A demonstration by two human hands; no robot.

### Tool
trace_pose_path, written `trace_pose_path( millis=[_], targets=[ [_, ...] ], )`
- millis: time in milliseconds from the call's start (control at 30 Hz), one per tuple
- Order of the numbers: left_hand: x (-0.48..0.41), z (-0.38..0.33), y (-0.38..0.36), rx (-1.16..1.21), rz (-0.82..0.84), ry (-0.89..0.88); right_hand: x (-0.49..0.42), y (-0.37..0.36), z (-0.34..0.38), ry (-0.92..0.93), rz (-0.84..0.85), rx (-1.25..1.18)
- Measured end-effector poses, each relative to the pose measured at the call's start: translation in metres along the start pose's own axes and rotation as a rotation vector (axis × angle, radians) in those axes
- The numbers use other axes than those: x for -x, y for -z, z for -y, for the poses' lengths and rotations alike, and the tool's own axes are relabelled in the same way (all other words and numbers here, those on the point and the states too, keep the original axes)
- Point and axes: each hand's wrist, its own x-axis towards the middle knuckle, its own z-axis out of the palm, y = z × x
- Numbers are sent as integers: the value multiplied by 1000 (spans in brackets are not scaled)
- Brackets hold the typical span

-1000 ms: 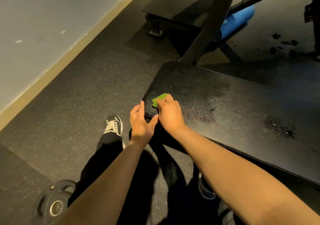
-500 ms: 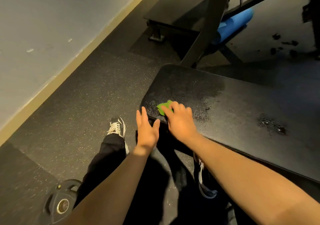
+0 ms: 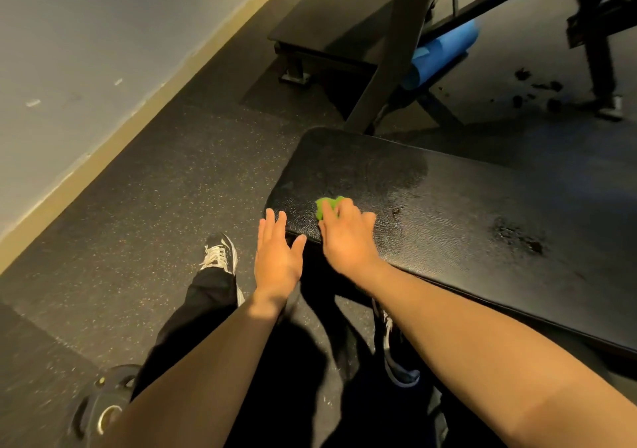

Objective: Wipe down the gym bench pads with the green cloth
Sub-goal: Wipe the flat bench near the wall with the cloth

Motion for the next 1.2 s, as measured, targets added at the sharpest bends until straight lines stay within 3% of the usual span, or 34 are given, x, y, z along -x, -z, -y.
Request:
trace_pose_path(
  millis=[133, 267, 500, 667, 733, 867, 933, 1200],
  targets=[
    [1, 0, 0, 16, 14, 2, -17, -4, 17, 176, 229, -22],
    [7, -20, -4, -223, -4, 76, -1, 8, -4, 194, 234, 12],
    [39, -66, -35, -209, 117, -52, 53, 30, -76, -16, 61, 83],
    [28, -69, -33, -201, 106, -37, 40, 40, -97, -447, -58, 30],
    [18, -69, -36, -261, 131, -79, 34, 33, -77, -364, -54, 37],
    [15, -72, -44, -321, 171, -43, 20, 27, -61, 70, 106, 35],
    [17, -69, -47, -334, 149, -70, 8, 29, -79, 140, 94, 86],
    [4, -58, -58, -401, 188, -59, -43, 37, -136, -421, -76, 126]
  ],
)
